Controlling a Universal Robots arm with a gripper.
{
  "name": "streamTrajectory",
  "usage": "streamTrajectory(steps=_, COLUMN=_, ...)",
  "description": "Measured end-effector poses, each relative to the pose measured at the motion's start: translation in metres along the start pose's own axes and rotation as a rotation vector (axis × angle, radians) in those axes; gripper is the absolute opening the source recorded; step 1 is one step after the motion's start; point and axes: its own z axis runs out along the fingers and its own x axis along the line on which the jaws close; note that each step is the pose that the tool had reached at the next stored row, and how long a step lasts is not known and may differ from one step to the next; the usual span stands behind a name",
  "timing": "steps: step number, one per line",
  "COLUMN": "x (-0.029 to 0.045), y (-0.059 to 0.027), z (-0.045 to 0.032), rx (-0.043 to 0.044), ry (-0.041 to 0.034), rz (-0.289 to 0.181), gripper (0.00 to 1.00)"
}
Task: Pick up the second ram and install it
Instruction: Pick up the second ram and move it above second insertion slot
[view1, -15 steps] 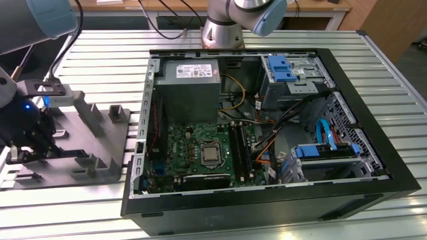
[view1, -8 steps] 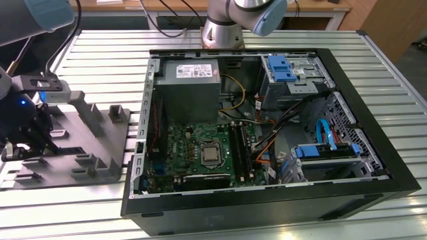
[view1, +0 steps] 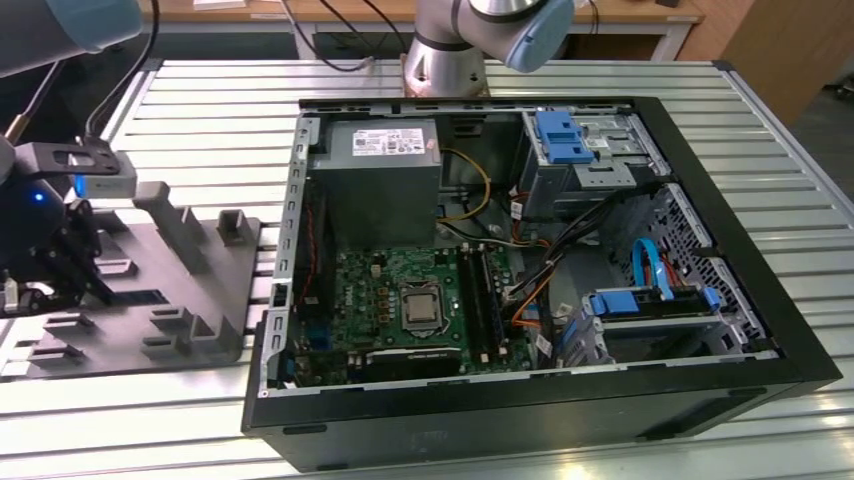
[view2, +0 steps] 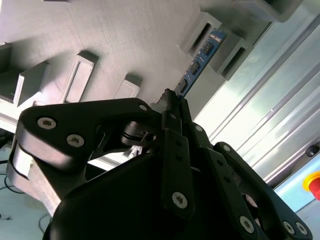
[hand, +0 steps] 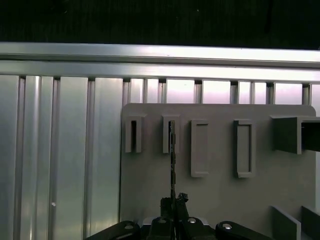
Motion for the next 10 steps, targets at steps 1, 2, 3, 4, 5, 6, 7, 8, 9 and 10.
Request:
streamTrajectory(steps=1, x=0.0, y=0.0, z=-0.0009, rx=0.0001, ry=-0.0001, rz=0.0, gripper=0.14)
streamTrajectory(steps=2, x=0.0, y=0.0, z=-0.0018, rx=0.0, ry=0.0, rz=0.0, gripper=0.14)
streamTrajectory(steps=3, x=0.0, y=0.0, z=-0.0027, rx=0.0001, ry=-0.0001, rz=0.0, gripper=0.14)
streamTrajectory(steps=4, x=0.0, y=0.0, z=-0.0033, rx=0.0001, ry=-0.0002, rz=0.0, gripper=0.14)
streamTrajectory(steps=5, x=0.0, y=0.0, z=-0.004, rx=0.0001, ry=-0.0002, rz=0.0, gripper=0.14)
streamTrajectory(steps=6, x=0.0, y=0.0, z=-0.0047, rx=0.0001, ry=-0.0002, rz=0.0, gripper=0.14)
streamTrajectory(steps=7, x=0.0001, y=0.0, z=-0.0054, rx=0.0001, ry=-0.0001, rz=0.0, gripper=0.14)
streamTrajectory(steps=8, x=0.0001, y=-0.0001, z=-0.0062, rx=0.0, ry=-0.0001, rz=0.0, gripper=0.14)
streamTrajectory(steps=9, x=0.0001, y=-0.0001, z=-0.0069, rx=0.0, ry=-0.0001, rz=0.0, gripper=0.14)
streamTrajectory(steps=10, x=0.0001, y=-0.0001, z=-0.0075, rx=0.0001, ry=-0.0002, rz=0.0, gripper=0.14)
